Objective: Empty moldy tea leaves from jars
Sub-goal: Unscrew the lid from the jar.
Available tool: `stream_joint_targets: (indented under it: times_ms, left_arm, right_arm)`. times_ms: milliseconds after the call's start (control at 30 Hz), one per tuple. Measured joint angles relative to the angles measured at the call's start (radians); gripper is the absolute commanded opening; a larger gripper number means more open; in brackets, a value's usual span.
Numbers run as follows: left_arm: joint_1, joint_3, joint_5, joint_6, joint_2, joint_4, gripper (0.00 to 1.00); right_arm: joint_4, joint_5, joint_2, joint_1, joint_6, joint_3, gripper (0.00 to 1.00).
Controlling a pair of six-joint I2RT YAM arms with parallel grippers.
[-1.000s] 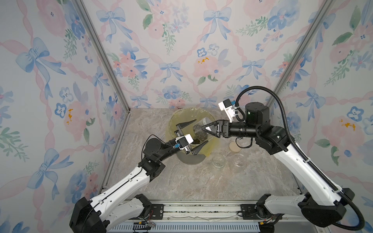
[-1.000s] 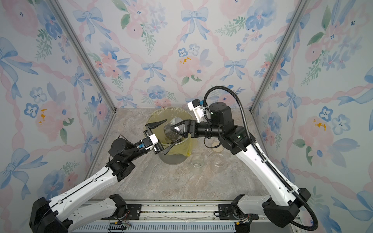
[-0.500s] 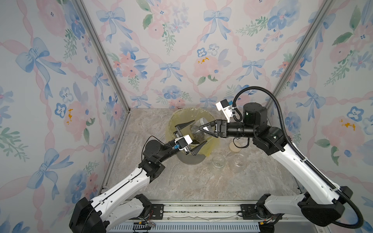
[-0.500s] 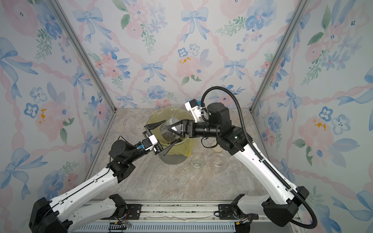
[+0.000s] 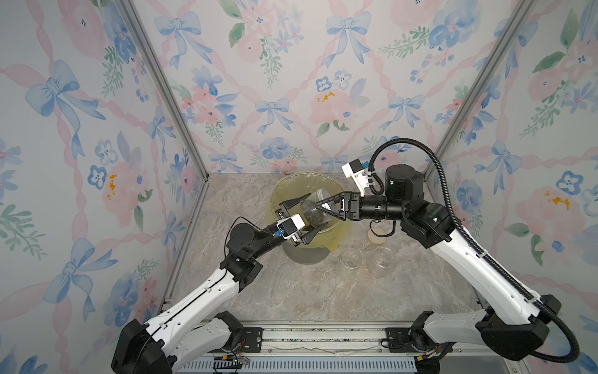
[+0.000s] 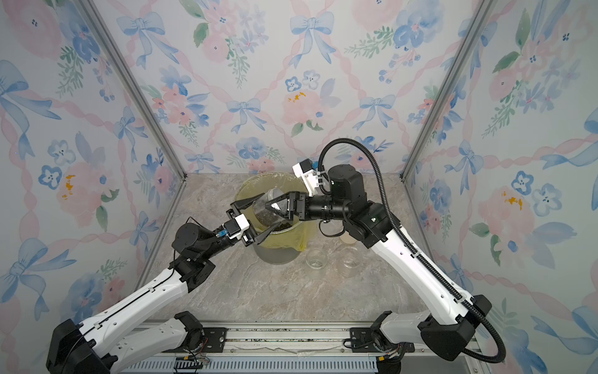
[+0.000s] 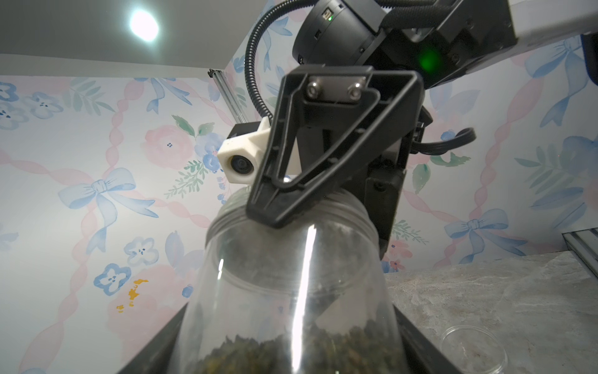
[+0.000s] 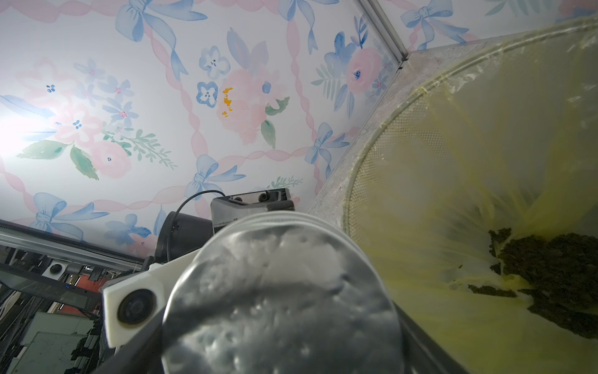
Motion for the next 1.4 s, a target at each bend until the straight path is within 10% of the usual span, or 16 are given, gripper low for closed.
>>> stream_joint_targets:
  times_ms: [667, 1400]
  left_arm:
    - [0.003, 0.032, -0.030, -0.137, -0.002, -0.063, 0.58]
    - [-0.001, 0.244, -0.155, -0.890, 0.129, -0.015, 0.53]
  right_arm:
    - [0.102, 0.000, -0.050, -0.038, -0.040, -0.094, 0.96]
    - [0.596, -0.066, -0.214, -0.168, 0.002, -0.314, 0.97]
